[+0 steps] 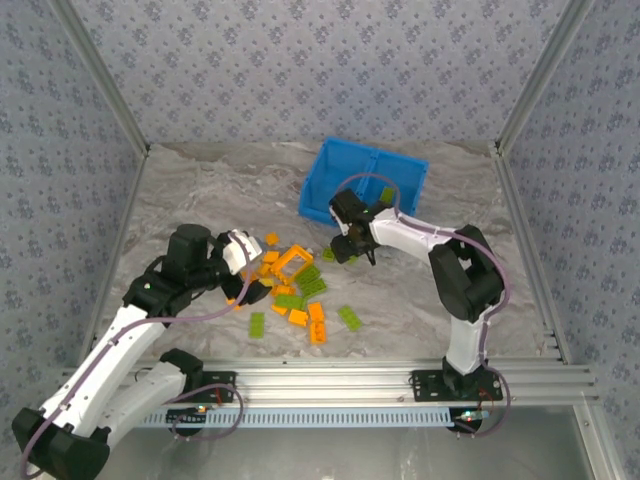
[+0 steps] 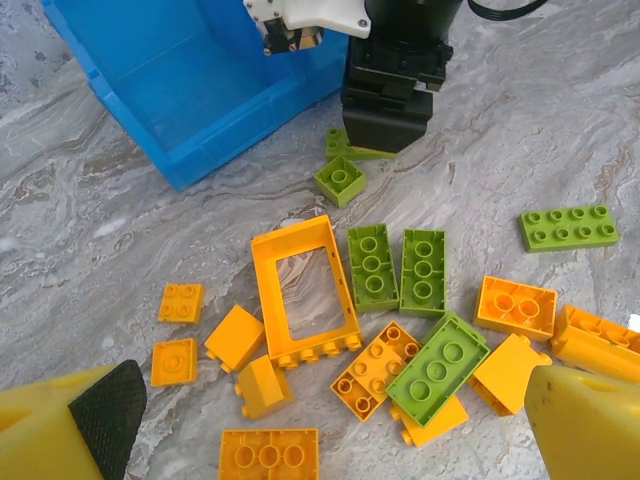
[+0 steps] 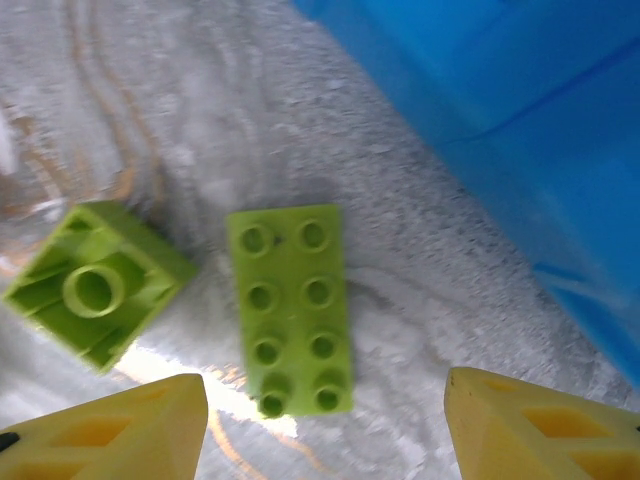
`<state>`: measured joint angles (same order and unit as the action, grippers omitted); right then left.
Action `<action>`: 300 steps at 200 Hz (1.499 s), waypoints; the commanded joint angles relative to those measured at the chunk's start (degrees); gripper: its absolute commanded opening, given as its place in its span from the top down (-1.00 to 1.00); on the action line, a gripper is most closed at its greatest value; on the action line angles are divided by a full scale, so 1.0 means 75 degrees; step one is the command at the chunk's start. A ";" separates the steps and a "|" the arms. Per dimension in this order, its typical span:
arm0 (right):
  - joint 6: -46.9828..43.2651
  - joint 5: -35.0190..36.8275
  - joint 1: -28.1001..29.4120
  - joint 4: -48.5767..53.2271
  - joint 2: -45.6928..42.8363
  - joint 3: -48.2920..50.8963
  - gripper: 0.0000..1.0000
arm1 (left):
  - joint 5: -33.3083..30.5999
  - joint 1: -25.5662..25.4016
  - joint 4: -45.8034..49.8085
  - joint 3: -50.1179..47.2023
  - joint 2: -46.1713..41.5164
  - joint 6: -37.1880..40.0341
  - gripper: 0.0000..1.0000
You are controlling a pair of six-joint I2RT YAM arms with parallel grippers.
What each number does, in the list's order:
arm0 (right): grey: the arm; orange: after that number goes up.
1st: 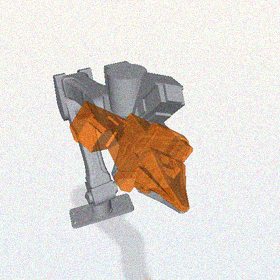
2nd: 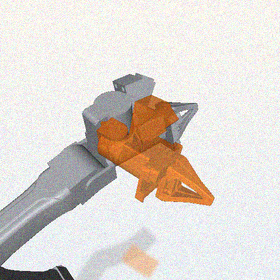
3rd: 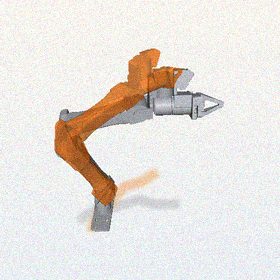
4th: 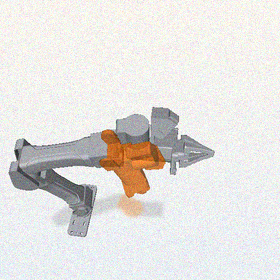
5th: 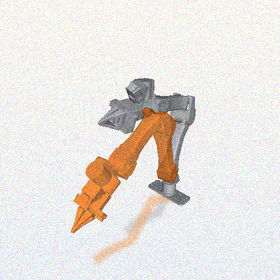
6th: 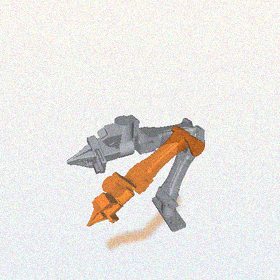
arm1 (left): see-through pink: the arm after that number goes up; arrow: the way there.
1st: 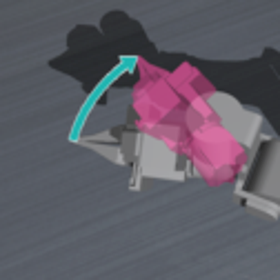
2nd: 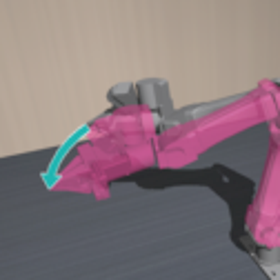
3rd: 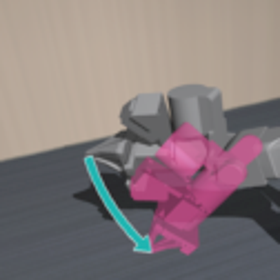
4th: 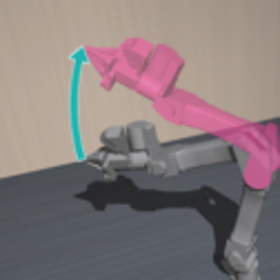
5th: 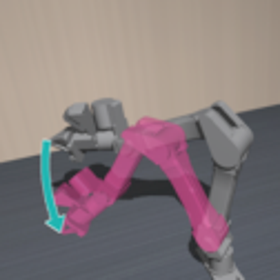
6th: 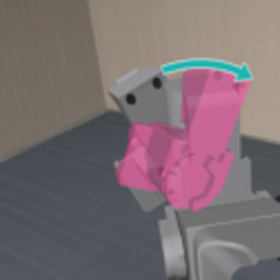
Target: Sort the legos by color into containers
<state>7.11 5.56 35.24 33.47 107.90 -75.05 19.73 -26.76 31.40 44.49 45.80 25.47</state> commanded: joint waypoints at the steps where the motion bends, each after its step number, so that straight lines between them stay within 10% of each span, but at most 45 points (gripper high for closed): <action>1: -0.0187 -0.0532 -0.0125 -0.0115 0.0310 -0.0224 -0.34 | 0.0052 -0.0041 -0.0073 -0.0026 -0.0131 0.0154 -0.98; 58: 0.0045 -0.0575 -0.0062 -0.0208 0.0712 -0.0162 -0.22 | 0.0019 -0.0041 -0.0038 0.0009 -0.0079 0.0162 -0.99; 112: 0.0222 -0.0159 0.0094 -0.0137 0.0661 0.0072 0.30 | 0.0079 -0.0041 -0.0058 0.0009 -0.0085 0.0143 -0.98; 216: 0.1202 0.0337 -0.0713 -0.0685 -0.2735 0.0150 0.43 | 0.0270 -0.0041 -0.0029 0.0034 -0.0145 0.0179 -0.98; 300: 0.2143 0.0482 -0.2395 -0.0102 -0.0024 -0.2100 0.43 | -0.0182 -0.0041 -0.0318 -0.0171 -0.0687 0.0148 -0.98</action>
<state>20.45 8.62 17.82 29.08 102.02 -86.02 19.27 -26.76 30.35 43.66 41.52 25.96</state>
